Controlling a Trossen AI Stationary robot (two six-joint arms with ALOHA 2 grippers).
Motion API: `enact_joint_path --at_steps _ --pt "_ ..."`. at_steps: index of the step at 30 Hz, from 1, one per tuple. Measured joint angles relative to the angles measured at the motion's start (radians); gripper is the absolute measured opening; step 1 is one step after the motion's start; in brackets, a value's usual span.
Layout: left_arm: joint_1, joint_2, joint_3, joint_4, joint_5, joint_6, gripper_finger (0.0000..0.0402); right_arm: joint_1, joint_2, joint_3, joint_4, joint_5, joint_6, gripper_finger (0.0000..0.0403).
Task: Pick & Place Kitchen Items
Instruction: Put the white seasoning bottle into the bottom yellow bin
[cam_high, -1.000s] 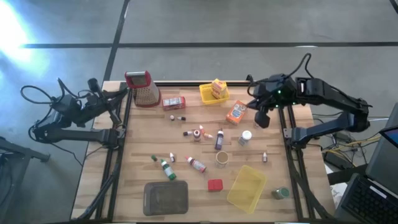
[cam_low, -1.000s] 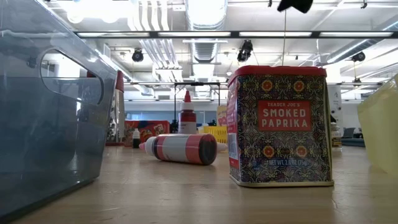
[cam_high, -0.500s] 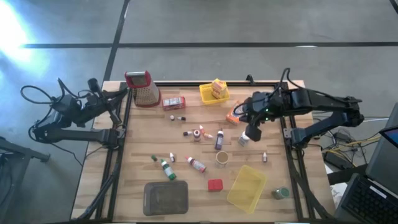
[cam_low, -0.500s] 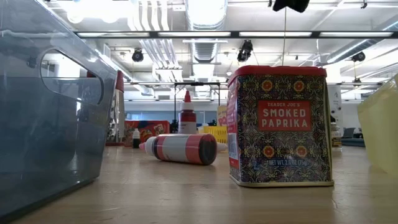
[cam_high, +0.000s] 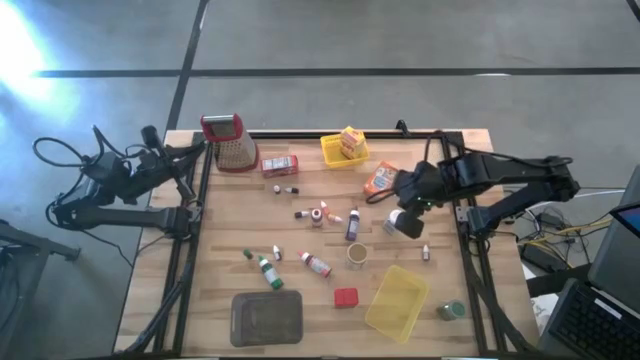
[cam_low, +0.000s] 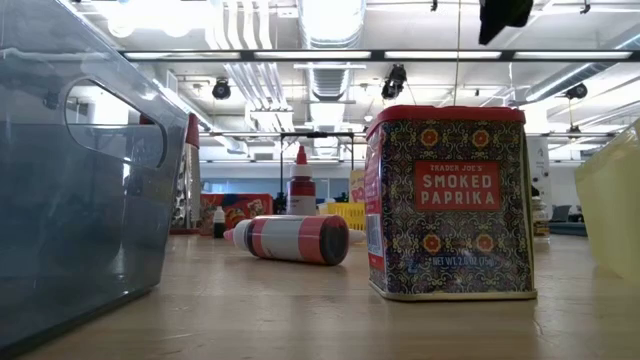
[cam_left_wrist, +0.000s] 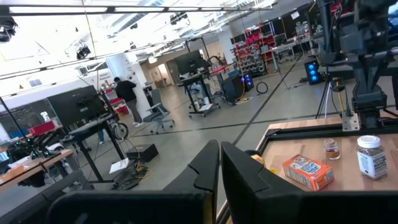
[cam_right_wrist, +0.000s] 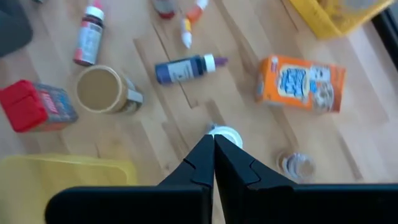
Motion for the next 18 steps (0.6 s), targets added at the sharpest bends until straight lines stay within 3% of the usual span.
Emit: enact_joint_path --at_steps 7,18 --pt "-0.001 0.0 0.0 0.0 0.0 0.0 0.0023 -0.013 0.057 -0.007 -0.037 0.0 0.021 0.0024" --pt "-0.001 0.0 0.0 0.0 0.0 0.0 0.0023 -0.082 0.168 -0.007 -0.074 -0.004 0.015 0.0163"
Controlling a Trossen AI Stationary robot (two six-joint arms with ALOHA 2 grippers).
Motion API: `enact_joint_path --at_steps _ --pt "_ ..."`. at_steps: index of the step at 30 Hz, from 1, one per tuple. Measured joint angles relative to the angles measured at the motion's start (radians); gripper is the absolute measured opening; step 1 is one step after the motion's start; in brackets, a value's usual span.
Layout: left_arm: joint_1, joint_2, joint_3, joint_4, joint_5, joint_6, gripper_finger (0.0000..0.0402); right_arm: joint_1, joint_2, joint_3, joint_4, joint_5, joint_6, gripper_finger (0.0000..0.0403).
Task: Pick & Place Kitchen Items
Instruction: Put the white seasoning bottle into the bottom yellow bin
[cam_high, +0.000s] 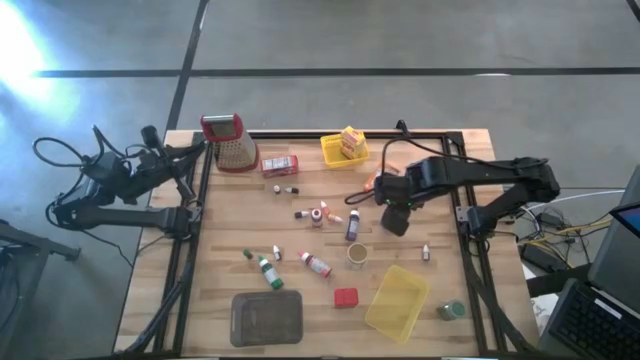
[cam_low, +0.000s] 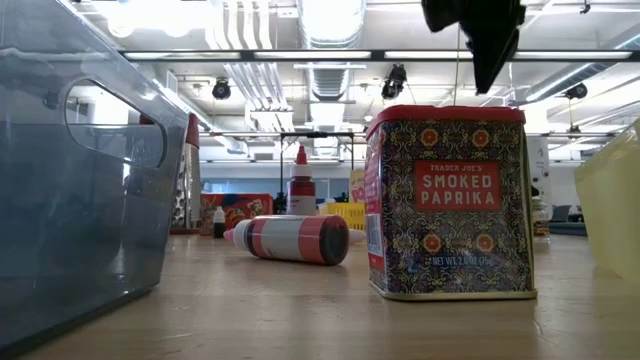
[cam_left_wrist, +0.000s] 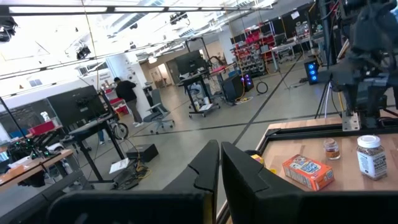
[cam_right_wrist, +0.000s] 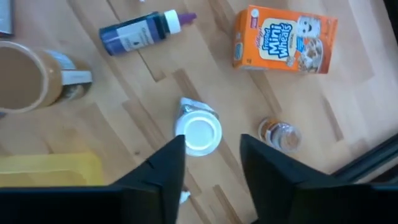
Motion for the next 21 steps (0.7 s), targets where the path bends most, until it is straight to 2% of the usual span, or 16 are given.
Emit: enact_joint_path --at_steps 9,16,21 --pt "0.0 0.0 0.0 0.0 0.0 0.0 0.0023 -0.013 0.021 -0.026 0.003 -0.002 -0.019 0.0247" --pt "0.001 0.0 0.0 0.0 0.0 0.0 0.0023 -0.013 -0.025 -0.149 0.055 -0.005 0.021 0.0289" --pt "0.001 0.0 0.0 0.0 0.0 0.0 0.0023 -0.013 -0.056 -0.243 0.171 -0.075 0.021 0.0308"
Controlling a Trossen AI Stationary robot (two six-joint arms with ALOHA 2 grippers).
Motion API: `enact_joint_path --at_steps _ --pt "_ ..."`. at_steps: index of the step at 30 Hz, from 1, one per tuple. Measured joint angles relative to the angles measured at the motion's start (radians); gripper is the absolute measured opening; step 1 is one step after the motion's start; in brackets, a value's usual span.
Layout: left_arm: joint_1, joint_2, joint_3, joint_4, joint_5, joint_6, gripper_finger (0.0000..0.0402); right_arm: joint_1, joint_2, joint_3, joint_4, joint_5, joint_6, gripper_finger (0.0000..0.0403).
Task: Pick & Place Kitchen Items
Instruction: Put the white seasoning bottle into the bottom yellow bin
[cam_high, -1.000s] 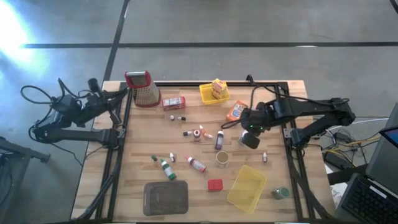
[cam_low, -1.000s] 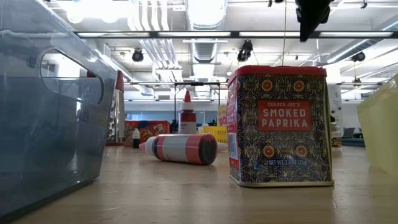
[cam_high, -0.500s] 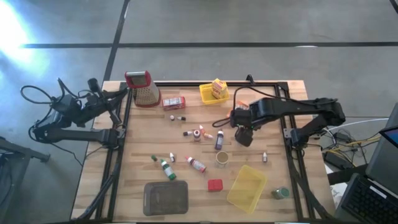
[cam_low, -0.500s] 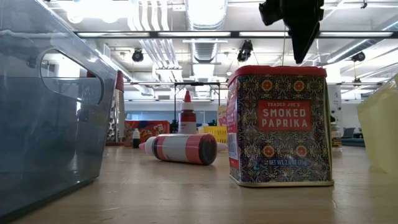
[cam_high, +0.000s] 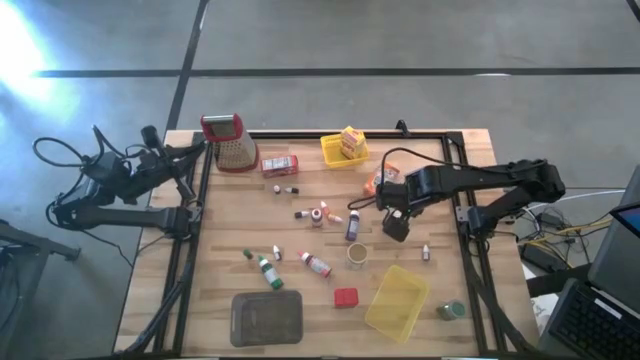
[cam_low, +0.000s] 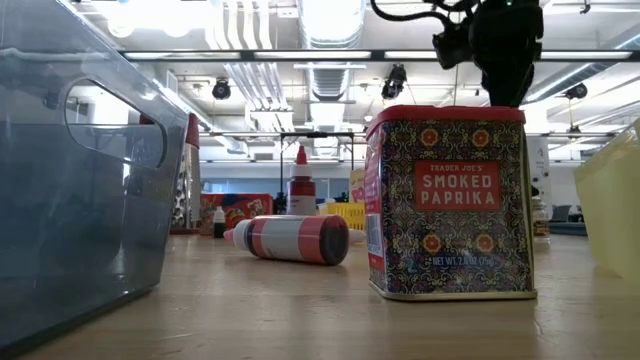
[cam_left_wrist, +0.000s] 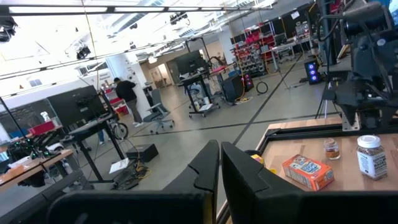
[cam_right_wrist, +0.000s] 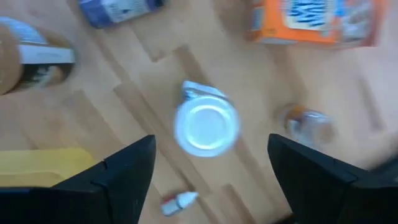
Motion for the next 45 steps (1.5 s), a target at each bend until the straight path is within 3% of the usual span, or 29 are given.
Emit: enact_joint_path --at_steps 11,38,45 --pt "0.0 0.0 0.0 0.0 0.0 0.0 0.0023 -0.046 -0.008 -0.129 0.109 -0.034 -0.003 0.0321" --pt "0.0 0.0 0.0 0.0 0.0 0.0 0.0023 -0.085 -0.007 -0.264 0.256 -0.053 -0.018 0.0205" --pt "0.0 0.0 0.0 0.0 0.0 0.0 0.0023 -0.085 -0.007 -0.263 0.253 -0.052 -0.03 0.022"
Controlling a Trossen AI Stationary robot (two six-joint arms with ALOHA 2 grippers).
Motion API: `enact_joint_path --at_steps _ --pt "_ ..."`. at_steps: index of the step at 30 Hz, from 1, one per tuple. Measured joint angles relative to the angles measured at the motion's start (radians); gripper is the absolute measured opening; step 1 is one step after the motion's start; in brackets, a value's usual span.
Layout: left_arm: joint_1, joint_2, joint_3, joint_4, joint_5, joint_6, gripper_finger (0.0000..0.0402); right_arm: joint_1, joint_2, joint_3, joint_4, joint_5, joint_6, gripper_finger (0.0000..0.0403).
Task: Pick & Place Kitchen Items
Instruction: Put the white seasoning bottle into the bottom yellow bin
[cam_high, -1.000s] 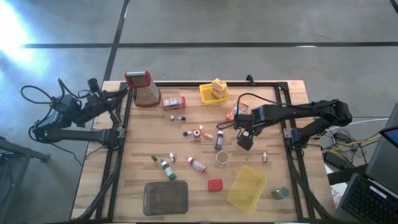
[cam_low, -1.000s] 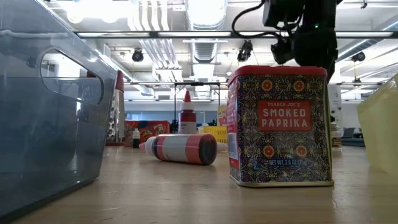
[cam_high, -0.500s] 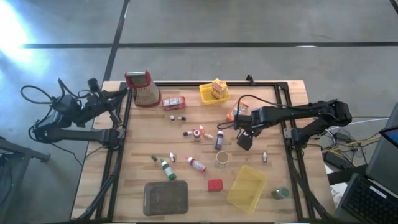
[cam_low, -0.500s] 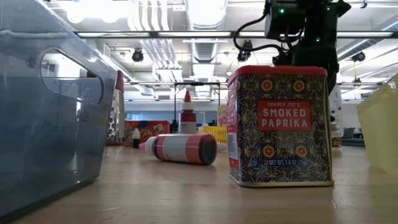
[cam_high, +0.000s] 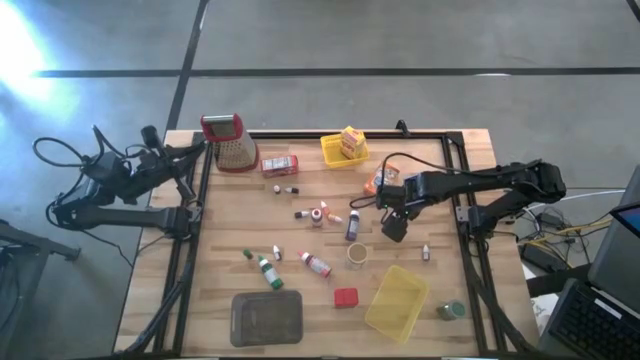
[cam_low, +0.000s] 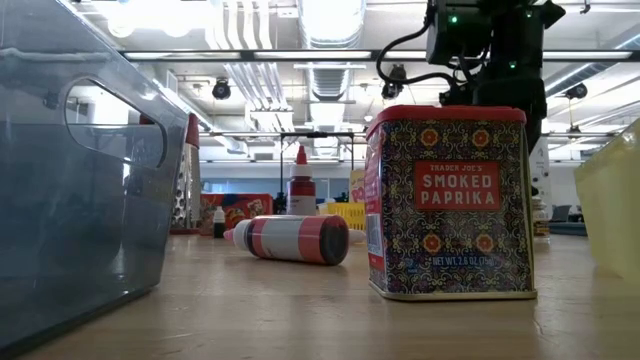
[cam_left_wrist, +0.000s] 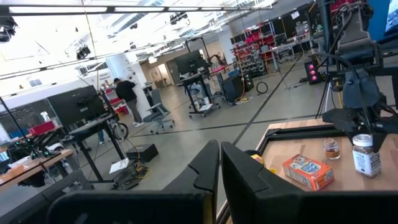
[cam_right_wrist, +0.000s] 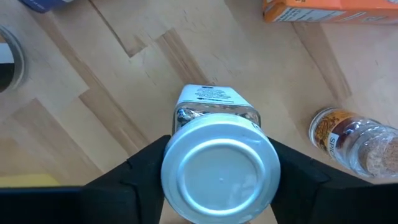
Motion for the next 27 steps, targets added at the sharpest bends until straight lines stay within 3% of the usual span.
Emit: enact_joint_path --at_steps 12,21,27 --pt "0.0 0.0 0.0 0.0 0.0 0.0 0.0023 0.0 0.0 0.0 0.002 0.0 -0.011 0.0202" --pt "0.0 0.0 0.0 0.0 0.0 0.0 0.0023 0.0 0.0 0.001 -0.003 -0.007 -0.036 0.0217" --pt "-0.001 0.0 0.0 0.0 0.0 0.0 0.0023 0.002 -0.003 0.077 -0.07 -0.035 -0.059 0.0199"
